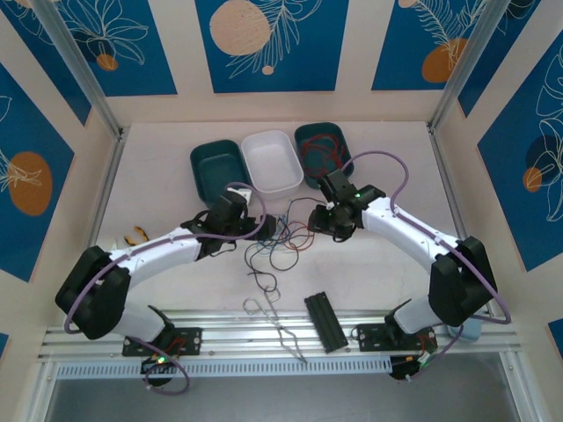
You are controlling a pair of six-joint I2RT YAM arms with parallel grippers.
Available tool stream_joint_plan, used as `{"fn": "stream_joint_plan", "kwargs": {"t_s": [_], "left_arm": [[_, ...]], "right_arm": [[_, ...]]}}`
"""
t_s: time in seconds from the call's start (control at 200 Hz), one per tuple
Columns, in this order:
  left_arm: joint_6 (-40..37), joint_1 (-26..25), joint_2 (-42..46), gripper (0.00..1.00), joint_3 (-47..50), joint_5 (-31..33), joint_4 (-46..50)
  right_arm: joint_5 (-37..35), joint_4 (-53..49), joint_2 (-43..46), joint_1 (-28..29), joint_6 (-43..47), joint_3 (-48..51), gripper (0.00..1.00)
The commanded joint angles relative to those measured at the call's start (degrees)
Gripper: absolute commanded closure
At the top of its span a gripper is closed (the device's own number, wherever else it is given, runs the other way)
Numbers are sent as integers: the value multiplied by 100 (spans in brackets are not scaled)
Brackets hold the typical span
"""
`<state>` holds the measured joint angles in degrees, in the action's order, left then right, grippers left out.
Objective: Untangle the cables
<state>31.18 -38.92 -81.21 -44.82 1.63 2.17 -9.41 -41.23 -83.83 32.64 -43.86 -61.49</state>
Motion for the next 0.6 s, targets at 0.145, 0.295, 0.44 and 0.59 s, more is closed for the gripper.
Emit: {"fn": "stream_joint_plan", "kwargs": {"t_s": [0.145, 0.295, 0.44, 0.59], "left_arm": [[-51, -50, -149, 0, -187, -154, 45], [-32, -61, -176, 0, -142, -150, 73], [8, -59, -204, 0, -86, -154, 45], [29, -63, -263, 0, -81, -154, 42]], "right_arm": [[506, 335, -658, 119, -118, -218, 58], [350, 304, -950, 103, -49, -358, 60], [352, 359, -1214, 66, 21, -493, 64], [360, 432, -1479, 59, 60, -630, 66]]}}
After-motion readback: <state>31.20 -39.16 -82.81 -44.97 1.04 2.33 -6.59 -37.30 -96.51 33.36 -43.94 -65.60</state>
